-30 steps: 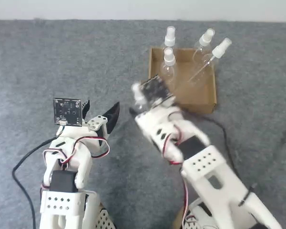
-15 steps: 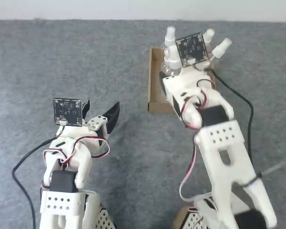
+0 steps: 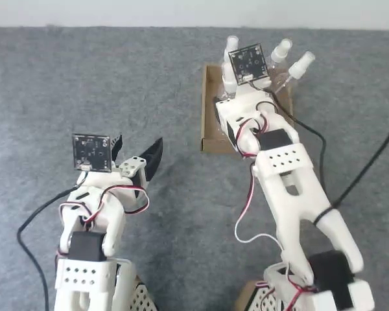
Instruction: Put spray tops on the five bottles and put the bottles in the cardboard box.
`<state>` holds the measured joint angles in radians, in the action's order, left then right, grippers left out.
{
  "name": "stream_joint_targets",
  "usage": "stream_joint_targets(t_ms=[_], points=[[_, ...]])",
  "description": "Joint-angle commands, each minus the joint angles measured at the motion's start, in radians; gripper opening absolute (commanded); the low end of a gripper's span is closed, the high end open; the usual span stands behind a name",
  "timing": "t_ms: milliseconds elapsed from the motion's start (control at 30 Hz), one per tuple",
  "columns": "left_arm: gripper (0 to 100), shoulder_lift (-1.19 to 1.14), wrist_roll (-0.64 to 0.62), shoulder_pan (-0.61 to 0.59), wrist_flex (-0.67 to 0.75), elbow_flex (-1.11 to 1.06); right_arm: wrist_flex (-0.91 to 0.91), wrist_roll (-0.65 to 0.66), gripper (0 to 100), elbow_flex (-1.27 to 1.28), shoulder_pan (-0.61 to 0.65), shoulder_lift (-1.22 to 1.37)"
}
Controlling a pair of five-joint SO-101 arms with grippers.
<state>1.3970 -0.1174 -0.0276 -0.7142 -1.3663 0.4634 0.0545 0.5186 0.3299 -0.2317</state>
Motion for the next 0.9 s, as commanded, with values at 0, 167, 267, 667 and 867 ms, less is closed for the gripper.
stream_joint_targets(t_ms=[0,167,267,667,867], points=[[28,0.015,0.0,-0.002,0.025,0.01,-0.067,0.011,0.6,-0.072,-0.013,0.016],[28,0.015,0.0,-0.002,0.025,0.01,-0.076,0.009,0.6,-0.072,-0.012,0.056],[28,0.015,0.0,0.0,0.025,0.01,-0.09,0.006,0.6,-0.075,-0.012,0.091],[28,0.015,0.0,0.0,0.025,0.01,-0.143,0.005,0.6,-0.069,-0.013,0.194],[28,0.015,0.0,0.0,0.025,0.01,-0.143,0.003,0.6,-0.069,-0.013,0.234]])
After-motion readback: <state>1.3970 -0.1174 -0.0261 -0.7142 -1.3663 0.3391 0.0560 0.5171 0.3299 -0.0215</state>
